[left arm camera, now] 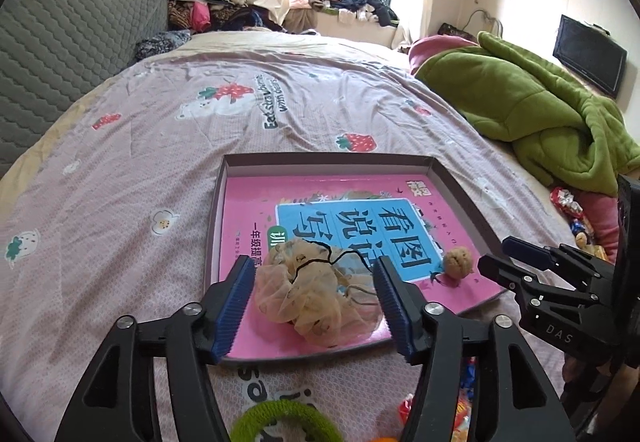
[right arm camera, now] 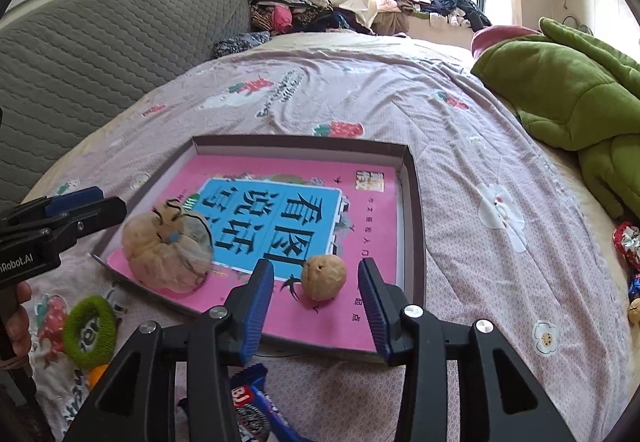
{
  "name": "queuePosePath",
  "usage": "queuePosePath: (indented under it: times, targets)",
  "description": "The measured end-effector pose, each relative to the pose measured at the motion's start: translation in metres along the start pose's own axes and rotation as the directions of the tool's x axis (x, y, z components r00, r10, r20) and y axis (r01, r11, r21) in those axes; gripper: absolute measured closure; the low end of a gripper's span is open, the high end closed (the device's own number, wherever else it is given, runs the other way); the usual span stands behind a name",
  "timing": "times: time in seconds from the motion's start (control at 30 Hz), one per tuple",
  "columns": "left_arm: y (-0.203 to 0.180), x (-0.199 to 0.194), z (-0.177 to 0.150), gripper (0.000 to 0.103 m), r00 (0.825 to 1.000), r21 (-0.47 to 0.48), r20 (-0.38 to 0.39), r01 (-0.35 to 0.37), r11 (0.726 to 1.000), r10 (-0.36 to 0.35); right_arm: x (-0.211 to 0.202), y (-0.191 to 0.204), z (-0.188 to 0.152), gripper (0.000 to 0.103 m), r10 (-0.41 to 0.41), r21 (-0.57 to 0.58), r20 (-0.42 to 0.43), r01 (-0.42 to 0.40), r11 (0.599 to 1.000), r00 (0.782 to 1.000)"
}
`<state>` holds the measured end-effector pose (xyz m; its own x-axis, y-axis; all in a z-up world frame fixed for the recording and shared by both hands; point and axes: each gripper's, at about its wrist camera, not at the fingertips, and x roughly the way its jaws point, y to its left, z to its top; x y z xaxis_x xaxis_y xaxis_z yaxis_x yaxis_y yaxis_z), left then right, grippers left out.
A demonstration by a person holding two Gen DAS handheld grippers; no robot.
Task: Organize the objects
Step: 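Open the left tool to drop the mesh bag while the right tool releases the walnut in the tray, then withdraw both tools from the tray toward the remaining objects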
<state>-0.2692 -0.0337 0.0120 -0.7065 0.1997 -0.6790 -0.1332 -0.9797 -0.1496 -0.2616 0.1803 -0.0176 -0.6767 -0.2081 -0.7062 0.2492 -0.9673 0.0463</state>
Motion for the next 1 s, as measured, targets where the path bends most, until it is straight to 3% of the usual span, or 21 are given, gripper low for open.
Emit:
queuePosePath:
  times: [0.53,1.0]
  targets:
    - [-0.015,-0.062,-0.012,0.032,0.996,0.033,0.076,-0.047,0.998,0.045,-0.056,0.016,0.004,0.054,0.043,-0.015,0.101,-0.042,0.999,0.994]
    - [-0.019,-0.085,-0.031,0.032,0.994,0.025,0.090,-0.058,0.998,0.055,-0.099,0.030,0.002,0.053,0.060,-0.032,0.191,-0.055,0.998,0.980]
